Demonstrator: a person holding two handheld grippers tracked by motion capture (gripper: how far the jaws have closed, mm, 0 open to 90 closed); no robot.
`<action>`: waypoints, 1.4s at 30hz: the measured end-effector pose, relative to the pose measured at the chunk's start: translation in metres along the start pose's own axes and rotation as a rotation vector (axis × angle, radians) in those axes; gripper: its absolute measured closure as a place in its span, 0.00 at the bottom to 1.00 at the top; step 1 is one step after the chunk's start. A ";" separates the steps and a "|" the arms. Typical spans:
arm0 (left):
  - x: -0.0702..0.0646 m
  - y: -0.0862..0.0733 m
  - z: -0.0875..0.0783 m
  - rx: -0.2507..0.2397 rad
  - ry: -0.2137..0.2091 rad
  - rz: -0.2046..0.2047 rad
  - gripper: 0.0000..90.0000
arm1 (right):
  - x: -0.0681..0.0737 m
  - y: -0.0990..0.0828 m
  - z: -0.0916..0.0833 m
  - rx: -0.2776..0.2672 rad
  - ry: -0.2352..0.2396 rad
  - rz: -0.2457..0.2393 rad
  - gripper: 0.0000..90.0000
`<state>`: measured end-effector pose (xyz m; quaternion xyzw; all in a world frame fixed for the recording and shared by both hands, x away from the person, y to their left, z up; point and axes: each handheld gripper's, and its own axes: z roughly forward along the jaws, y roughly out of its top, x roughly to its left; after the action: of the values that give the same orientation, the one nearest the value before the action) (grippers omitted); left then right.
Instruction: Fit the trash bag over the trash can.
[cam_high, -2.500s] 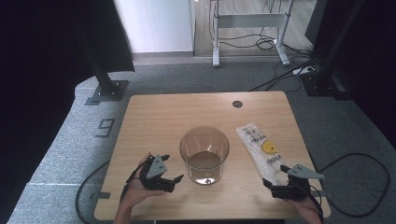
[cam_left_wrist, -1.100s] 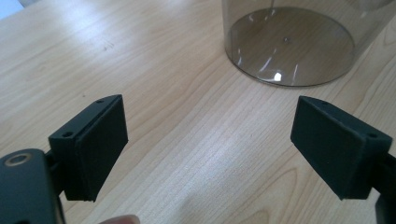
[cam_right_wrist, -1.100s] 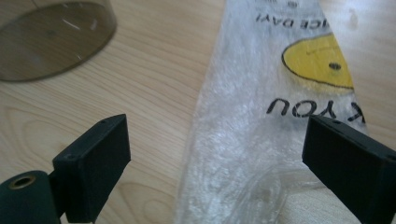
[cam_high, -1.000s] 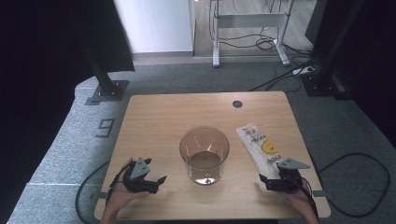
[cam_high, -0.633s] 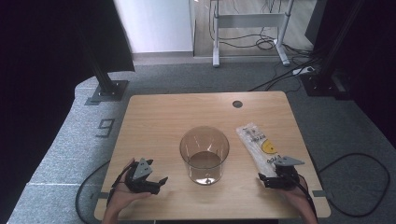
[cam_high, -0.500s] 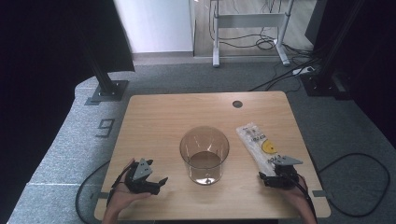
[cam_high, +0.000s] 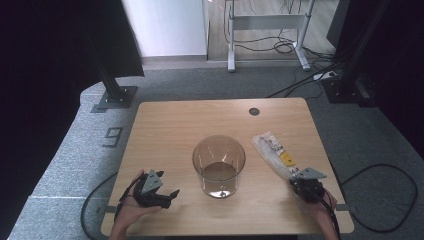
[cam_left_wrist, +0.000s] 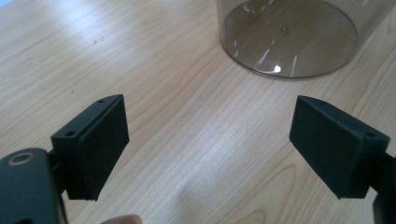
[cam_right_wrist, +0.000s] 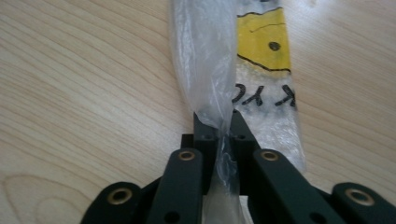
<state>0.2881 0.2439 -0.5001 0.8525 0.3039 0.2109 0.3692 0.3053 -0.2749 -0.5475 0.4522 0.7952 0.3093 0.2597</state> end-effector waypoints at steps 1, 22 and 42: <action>0.000 0.001 0.000 0.004 0.000 -0.007 0.13 | -0.002 -0.001 -0.001 -0.008 -0.004 -0.010 0.97; 0.001 0.034 -0.022 -0.115 -0.091 -0.090 0.17 | -0.009 0.014 -0.066 -0.262 0.046 -0.004 0.98; 0.003 0.100 -0.039 -0.235 -0.138 -0.127 0.18 | 0.016 0.043 -0.124 -0.416 0.090 -0.101 0.98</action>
<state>0.3043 0.2111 -0.3988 0.7950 0.3046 0.1619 0.4990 0.2361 -0.2760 -0.4348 0.3340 0.7468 0.4732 0.3268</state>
